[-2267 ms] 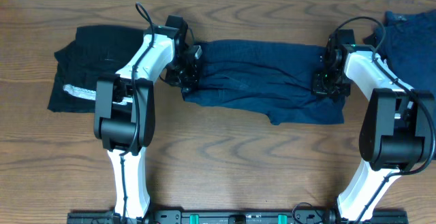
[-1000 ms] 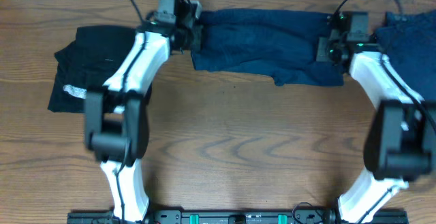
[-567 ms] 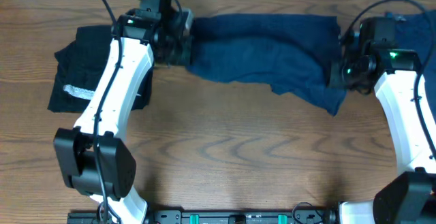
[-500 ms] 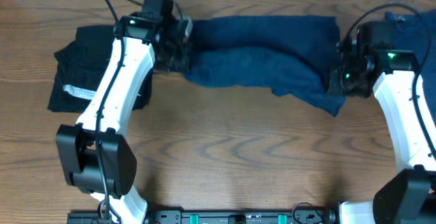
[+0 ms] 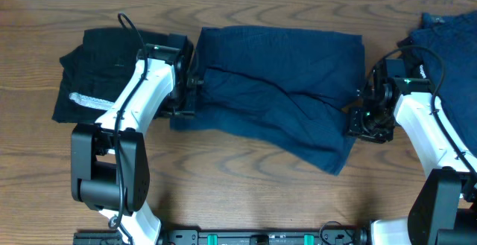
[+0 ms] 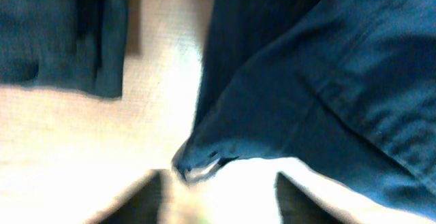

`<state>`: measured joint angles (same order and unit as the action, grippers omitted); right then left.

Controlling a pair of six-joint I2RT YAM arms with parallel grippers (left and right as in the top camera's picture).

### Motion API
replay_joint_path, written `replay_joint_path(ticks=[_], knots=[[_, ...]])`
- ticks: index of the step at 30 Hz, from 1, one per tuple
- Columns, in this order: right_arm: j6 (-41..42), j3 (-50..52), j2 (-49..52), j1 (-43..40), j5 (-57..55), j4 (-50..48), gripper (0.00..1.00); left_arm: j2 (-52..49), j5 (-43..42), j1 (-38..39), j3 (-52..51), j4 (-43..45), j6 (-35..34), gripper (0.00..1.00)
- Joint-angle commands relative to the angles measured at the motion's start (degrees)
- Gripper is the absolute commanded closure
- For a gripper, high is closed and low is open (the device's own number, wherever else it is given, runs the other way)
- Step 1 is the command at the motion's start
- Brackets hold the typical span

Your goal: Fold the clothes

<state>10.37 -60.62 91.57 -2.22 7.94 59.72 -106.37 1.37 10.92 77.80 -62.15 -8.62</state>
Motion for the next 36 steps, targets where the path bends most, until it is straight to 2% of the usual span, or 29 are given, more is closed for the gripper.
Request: replay_joint_path(ticks=[1, 6, 11, 15, 17, 19, 22, 26, 31, 36], knots=[[0.3, -4.7, 0.1, -0.2, -0.4, 0.1, 0.43, -0.3, 4.3, -0.4, 0.2, -0.7, -1.1, 0.23], [0.3, -11.6, 0.1, -0.1, -0.4, 2.4, 0.4, 1.4, 4.4, -0.6, 3.2, -1.3, -1.2, 0.22], [-0.2, -12.6, 0.4, -0.4, -0.4, 2.5, 0.38, 5.2, 2.1, -0.6, 5.7, 1.4, -1.8, 0.24], [-0.2, -11.9, 0.5, -0.4, -0.4, 2.4, 0.38, 6.8, -1.3, -0.5, 5.7, 6.1, -1.8, 0.38], [-0.2, -11.5, 0.5, -0.4, -0.4, 2.4, 0.39, 6.7, -3.9, -0.5, 5.7, 7.5, -1.8, 0.55], [-0.1, -11.3, 0.5, -0.4, -0.4, 2.3, 0.39, 6.3, -6.6, -0.5, 4.9, 9.8, -1.8, 0.79], [-0.1, -11.3, 0.5, -0.4, -0.4, 1.8, 0.41, 4.9, -10.5, -0.4, 2.1, 13.3, -1.8, 0.88], [-0.1, -11.3, 0.5, -0.4, -0.4, 1.3, 0.41, 2.4, -12.9, -0.5, -1.9, 15.1, -1.8, 0.94], [-0.1, -11.3, 0.5, -0.4, -0.4, 0.7, 0.41, 1.0, -12.9, -0.5, -5.3, 13.8, -1.8, 0.94], [-0.1, -11.3, 0.5, -0.4, -0.4, 1.1, 0.42, 1.0, -12.5, -0.5, -7.8, 7.1, -1.8, 0.94]])
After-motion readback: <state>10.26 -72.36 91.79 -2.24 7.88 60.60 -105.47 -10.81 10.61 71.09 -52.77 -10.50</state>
